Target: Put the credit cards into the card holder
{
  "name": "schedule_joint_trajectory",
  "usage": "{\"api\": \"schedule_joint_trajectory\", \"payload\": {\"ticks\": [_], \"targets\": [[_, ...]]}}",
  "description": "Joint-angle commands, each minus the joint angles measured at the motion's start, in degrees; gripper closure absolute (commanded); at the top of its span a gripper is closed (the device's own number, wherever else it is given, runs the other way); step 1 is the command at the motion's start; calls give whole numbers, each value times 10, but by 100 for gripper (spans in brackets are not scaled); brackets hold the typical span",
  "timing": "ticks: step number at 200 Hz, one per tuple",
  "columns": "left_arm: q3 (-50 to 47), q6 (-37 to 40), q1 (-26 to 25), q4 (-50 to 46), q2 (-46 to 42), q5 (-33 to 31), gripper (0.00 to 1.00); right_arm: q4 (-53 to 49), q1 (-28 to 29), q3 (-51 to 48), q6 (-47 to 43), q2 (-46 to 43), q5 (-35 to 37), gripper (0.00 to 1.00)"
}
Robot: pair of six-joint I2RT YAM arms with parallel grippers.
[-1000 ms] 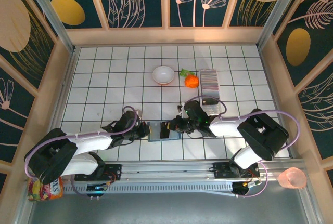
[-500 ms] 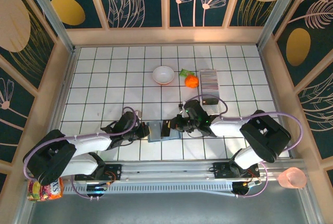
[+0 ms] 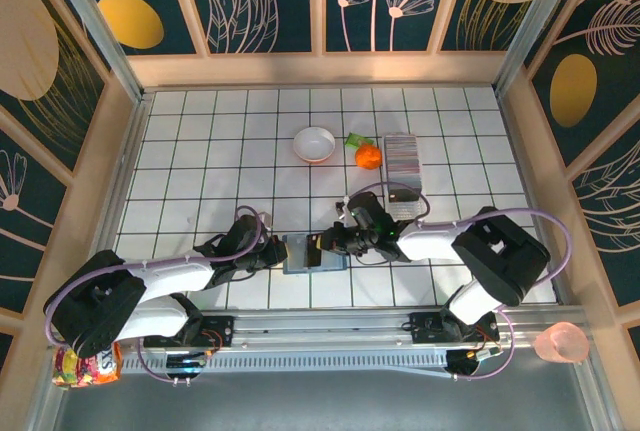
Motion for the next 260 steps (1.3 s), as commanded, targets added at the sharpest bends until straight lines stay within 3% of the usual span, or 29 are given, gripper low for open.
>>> {"api": "schedule_joint_trajectory", "payload": {"ticks": [1, 260], "targets": [[-11, 3, -1, -5, 0, -3, 100, 2, 9, 19, -4, 20, -17, 100], [-31, 7, -1, -20, -15, -23, 100, -56, 18, 38, -27, 45, -31, 100]]}}
